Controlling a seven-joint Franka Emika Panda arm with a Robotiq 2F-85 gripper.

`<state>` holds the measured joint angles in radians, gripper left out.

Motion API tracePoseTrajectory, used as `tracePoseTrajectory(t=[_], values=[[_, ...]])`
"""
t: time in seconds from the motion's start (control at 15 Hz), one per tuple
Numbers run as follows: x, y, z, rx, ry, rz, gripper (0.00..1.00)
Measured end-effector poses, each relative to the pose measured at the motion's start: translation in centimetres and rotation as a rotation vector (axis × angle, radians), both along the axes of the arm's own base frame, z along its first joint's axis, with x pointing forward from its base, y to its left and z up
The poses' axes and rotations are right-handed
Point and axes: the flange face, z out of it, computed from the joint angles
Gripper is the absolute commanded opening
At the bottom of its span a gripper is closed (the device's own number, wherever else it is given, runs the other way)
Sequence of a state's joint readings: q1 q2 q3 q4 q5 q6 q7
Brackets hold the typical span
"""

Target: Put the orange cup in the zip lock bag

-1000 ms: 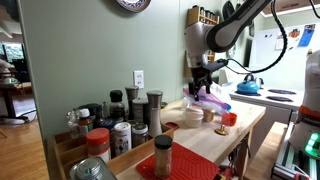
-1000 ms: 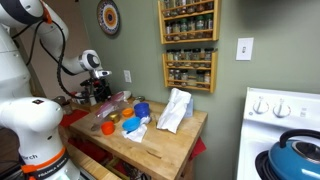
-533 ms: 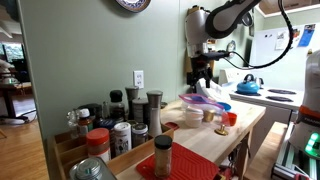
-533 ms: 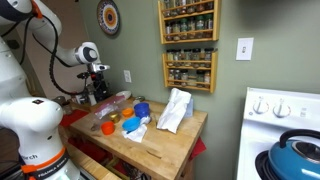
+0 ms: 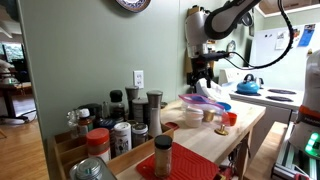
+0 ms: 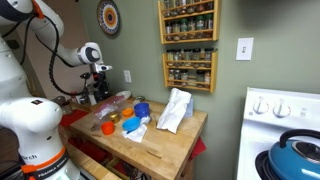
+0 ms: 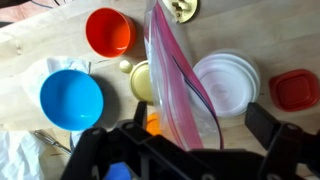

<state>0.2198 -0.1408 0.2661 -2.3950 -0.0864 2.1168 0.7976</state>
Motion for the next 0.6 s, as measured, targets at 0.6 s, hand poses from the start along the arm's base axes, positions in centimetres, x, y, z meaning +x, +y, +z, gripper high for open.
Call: tracePoseTrajectory(t=[0.6], values=[[-0.8, -14.4, -2.7, -0.021, 0.144, -0.234, 1.00]])
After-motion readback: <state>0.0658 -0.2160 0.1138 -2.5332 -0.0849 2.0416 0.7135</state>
